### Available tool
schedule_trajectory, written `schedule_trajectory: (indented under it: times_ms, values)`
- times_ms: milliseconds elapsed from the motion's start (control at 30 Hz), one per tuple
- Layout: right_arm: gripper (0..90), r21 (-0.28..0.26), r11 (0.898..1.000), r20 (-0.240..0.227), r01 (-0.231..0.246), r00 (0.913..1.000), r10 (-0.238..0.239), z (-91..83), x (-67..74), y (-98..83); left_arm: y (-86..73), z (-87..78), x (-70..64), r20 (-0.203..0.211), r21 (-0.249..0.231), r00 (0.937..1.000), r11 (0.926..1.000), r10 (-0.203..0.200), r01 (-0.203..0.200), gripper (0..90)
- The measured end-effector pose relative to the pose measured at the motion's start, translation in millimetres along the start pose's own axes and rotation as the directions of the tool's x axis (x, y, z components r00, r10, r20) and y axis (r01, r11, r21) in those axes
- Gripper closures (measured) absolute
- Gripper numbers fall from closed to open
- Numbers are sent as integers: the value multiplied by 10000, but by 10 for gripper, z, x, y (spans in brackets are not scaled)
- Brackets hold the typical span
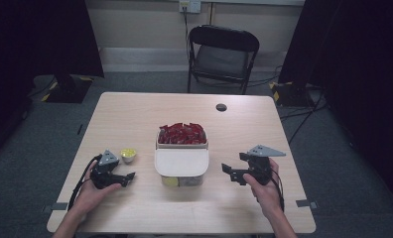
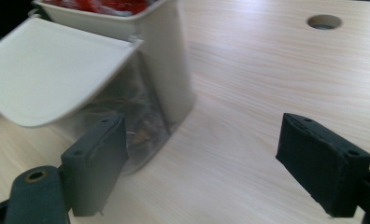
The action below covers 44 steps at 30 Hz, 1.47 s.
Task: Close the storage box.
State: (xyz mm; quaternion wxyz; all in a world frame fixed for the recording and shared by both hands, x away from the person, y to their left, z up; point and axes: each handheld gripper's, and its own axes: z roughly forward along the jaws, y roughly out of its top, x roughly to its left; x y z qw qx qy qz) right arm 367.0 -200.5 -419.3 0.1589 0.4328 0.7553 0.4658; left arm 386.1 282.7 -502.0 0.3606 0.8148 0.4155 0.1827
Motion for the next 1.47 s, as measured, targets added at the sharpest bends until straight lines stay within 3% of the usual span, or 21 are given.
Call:
schedule_trajectory:
  times_ms: [267,467,500,633,867,967,1233,1467]
  values:
    - [154,424,9980,1161,-477,9923,425,-14,-401,-147,1,-4,16,-156,33,9999,10000,-68,68,144]
    - [156,700,9922,2042,-1035,9750,873,6,-640,-315,2,-6,27,-169,72,9999,10000,-29,30,143]
    - [157,795,9901,2305,-1157,9684,947,5,-711,-368,0,-4,29,-201,54,9998,10000,-57,58,139]
    - [157,1001,9874,2629,-1223,9604,923,6,-775,-441,-2,-2,53,-368,23,9988,9995,-312,313,137]
    - [154,1678,9777,3189,-1266,9454,677,86,-840,-589,-2,-3,66,-440,35,9987,9996,-273,275,135]
    - [150,1845,9751,3661,-1228,9294,477,123,-835,-621,-2,-3,67,-434,41,9987,9996,-273,275,134]
    - [81,1574,9820,3805,-1046,9240,374,230,-765,-675,-2,-4,67,-440,44,9987,9997,-257,259,134]
    - [73,1605,9813,3798,-1061,9243,378,241,-764,-673,-2,-3,66,-437,43,9987,9996,-267,269,134]
